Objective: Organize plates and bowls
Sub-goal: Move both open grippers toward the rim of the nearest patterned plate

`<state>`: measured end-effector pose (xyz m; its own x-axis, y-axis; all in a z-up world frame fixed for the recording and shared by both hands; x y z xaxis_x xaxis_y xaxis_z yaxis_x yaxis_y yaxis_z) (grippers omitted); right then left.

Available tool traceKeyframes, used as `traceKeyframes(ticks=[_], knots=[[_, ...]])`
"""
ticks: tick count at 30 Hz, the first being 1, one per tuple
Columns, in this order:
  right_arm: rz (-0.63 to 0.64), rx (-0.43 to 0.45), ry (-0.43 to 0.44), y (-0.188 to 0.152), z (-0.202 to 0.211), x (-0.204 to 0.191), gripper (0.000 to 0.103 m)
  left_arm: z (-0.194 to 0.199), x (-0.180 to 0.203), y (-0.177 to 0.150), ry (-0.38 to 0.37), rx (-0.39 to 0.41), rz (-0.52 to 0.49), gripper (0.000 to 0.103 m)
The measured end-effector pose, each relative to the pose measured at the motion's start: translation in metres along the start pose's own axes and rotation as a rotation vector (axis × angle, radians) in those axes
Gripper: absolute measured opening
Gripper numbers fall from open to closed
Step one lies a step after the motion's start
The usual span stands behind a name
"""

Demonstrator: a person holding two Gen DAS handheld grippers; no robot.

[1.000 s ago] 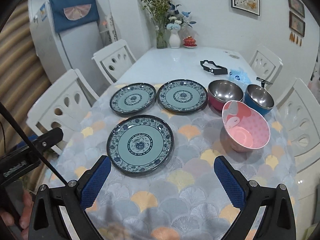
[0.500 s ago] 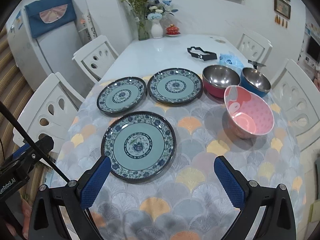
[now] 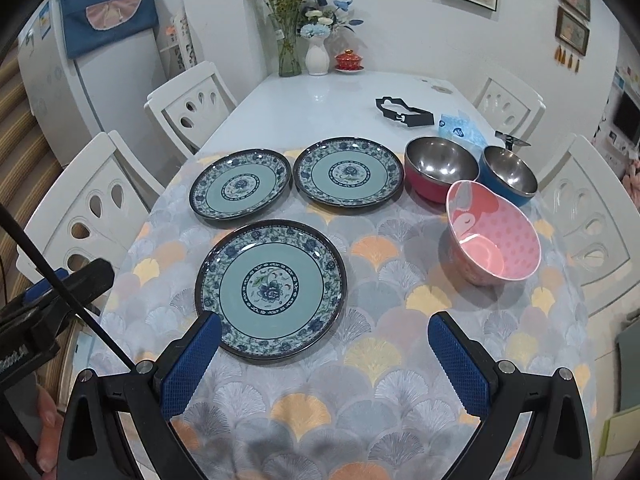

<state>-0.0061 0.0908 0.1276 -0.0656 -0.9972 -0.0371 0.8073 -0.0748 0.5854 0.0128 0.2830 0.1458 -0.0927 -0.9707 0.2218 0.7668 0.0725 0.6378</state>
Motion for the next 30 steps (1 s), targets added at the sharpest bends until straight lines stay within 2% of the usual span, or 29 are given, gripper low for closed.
traceKeyframes(ticks=[6, 16, 30], knots=[[0.001, -0.016, 0.009, 0.003, -0.004, 0.000, 0.102, 0.002, 0.000, -0.001, 0.003, -0.003, 0.006, 0.102], [0.031, 0.023, -0.019, 0.006, 0.007, -0.008, 0.102, 0.006, 0.001, -0.001, -0.001, 0.006, 0.001, 0.102], [-0.015, 0.000, -0.023, -0.004, 0.000, -0.001, 0.102, 0.006, -0.006, -0.004, 0.021, 0.009, -0.006, 0.102]])
Point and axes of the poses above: each gripper's, at about its wrist camera, not at the fingertips, and z roughly against the way its jaws point, x to its right, y to its top, the point moved 1 cm from there along -z, roughly the way its jaws point, and after that the axes turned 2 degrees about z, right-handed, at the moved point
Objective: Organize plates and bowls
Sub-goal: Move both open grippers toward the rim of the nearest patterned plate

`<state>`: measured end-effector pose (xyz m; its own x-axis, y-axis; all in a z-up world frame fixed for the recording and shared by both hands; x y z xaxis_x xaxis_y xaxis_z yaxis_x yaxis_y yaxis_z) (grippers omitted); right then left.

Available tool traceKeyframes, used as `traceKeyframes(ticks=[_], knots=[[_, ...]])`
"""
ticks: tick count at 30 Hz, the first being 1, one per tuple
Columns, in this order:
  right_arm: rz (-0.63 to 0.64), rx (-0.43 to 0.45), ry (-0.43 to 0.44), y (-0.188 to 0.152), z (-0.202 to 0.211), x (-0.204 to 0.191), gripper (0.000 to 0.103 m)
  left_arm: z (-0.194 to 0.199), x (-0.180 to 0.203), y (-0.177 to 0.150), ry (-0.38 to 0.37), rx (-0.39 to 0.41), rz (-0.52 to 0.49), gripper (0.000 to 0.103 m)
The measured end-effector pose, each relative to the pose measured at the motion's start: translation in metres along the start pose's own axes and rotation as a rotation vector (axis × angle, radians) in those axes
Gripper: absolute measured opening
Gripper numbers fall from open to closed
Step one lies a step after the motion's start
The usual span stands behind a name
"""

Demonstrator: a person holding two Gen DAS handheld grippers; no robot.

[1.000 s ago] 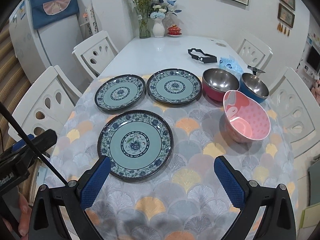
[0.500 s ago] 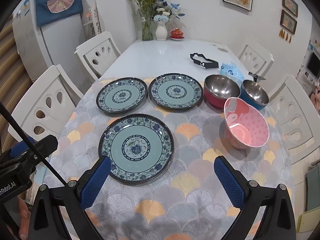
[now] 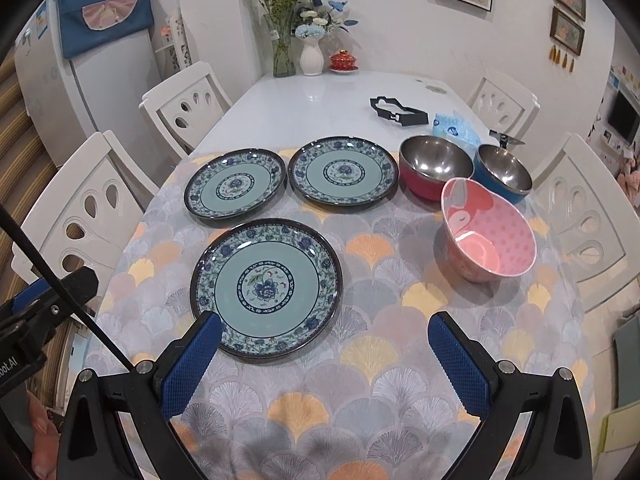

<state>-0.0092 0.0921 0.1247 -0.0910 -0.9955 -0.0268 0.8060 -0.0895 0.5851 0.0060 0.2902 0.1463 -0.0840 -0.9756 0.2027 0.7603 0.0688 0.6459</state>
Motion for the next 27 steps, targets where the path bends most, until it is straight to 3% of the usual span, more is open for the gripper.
traceKeyframes(ticks=[16, 27], knots=[[-0.052, -0.019, 0.007, 0.001, -0.011, 0.013, 0.102, -0.003, -0.009, 0.006, 0.022, 0.011, -0.009, 0.102], [-0.021, -0.008, -0.025, 0.014, -0.007, 0.007, 0.100, -0.002, -0.012, 0.013, 0.026, 0.033, 0.000, 0.102]])
Point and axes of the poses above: each gripper's, at about its wrist camera, not at the fingertips, and z roughly against the way its jaws point, x to its right, y to its top, the point moved 1 cm from there along -z, roughly the way its jaws point, and after that the axes turned 2 degrees about z, right-handed, at the moved point
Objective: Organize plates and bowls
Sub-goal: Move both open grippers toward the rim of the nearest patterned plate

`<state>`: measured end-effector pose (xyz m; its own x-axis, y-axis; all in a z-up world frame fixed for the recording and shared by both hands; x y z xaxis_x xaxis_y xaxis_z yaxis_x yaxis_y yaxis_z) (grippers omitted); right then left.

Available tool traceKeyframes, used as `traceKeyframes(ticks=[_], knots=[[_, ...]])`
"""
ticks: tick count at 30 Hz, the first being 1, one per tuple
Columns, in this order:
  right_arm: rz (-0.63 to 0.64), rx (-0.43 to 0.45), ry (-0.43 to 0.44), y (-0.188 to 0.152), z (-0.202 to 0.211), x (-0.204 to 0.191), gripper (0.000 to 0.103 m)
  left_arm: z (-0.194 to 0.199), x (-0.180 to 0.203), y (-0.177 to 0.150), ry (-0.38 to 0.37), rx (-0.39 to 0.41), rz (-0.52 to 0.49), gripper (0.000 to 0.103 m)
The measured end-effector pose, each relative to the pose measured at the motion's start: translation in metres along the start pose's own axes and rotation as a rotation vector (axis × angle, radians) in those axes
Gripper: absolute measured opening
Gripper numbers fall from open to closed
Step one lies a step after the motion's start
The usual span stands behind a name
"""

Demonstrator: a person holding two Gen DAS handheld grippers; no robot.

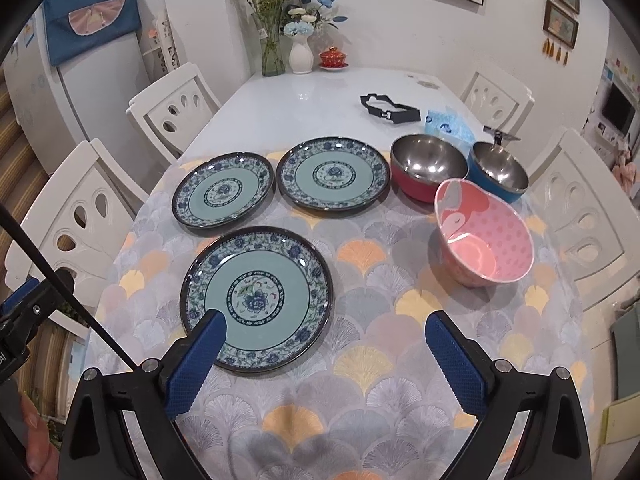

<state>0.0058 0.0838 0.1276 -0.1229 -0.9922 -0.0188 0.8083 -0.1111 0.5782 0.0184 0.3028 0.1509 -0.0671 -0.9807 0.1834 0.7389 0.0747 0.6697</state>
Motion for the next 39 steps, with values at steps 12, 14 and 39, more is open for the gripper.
traceKeyframes(ticks=[12, 14, 39], knots=[[-0.031, -0.028, 0.013, 0.004, -0.015, 0.007, 0.093, -0.013, 0.001, 0.008, -0.002, -0.005, -0.023, 0.102], [-0.036, -0.033, 0.020, 0.005, -0.019, 0.008, 0.093, -0.021, 0.002, 0.008, -0.007, -0.016, -0.027, 0.102], [-0.002, -0.020, -0.027, 0.030, -0.022, 0.002, 0.087, -0.026, 0.014, 0.022, -0.024, -0.024, -0.016, 0.100]])
Point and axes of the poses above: each gripper's, at about its wrist camera, not at the fingertips, and z roughly against the way its jaws point, x to its right, y to its top, the point moved 1 cm from there along -z, roughly the way its jaws point, and after that the axes turned 2 degrees about z, right-handed, at the moved point
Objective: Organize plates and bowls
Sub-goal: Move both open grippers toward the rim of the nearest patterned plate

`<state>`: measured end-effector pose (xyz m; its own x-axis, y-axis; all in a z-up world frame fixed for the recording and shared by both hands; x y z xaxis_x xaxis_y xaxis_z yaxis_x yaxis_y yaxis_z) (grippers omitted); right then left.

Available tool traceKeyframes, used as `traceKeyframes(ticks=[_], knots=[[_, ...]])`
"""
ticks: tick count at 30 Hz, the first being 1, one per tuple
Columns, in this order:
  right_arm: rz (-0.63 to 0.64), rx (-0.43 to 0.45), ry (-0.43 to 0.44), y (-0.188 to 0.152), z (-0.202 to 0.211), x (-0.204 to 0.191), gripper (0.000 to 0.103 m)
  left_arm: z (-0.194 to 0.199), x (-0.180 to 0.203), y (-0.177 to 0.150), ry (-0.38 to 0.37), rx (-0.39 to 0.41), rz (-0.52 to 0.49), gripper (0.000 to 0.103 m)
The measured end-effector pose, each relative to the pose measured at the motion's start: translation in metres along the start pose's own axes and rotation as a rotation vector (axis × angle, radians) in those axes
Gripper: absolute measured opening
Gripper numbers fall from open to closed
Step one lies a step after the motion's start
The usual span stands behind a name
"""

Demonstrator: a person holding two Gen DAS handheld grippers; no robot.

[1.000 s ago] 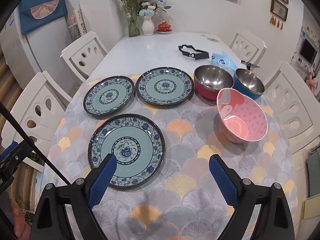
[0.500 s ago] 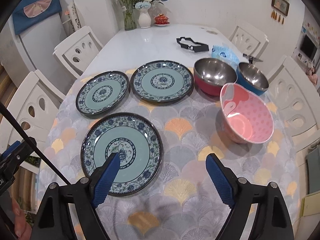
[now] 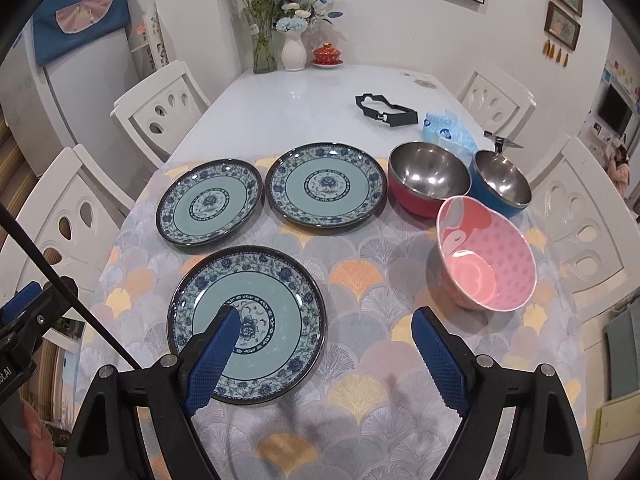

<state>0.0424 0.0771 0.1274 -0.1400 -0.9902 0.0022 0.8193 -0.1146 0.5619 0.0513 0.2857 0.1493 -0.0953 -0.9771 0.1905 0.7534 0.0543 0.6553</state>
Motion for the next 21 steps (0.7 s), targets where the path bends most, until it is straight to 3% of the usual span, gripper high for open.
traceKeyframes(ticks=[12, 21], knots=[[-0.033, 0.011, 0.003, -0.002, 0.008, 0.006, 0.087, 0.008, 0.016, 0.002, -0.044, 0.011, -0.021, 0.101], [-0.040, -0.001, -0.001, -0.010, 0.009, 0.006, 0.087, 0.004, 0.013, -0.004, -0.081, -0.018, 0.028, 0.101]])
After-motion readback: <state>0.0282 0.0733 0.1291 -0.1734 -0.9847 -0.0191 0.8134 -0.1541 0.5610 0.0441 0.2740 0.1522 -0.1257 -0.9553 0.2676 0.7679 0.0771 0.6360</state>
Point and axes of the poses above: each gripper's, at about its wrist camera, not at the fingertips, and z roughly against the way its jaws point, x to its right, y to its top, the point moved 1 cm from there along -z, roughly the way its jaws point, and after that the axes turned 2 degrees about z, right-handed, at the moved point
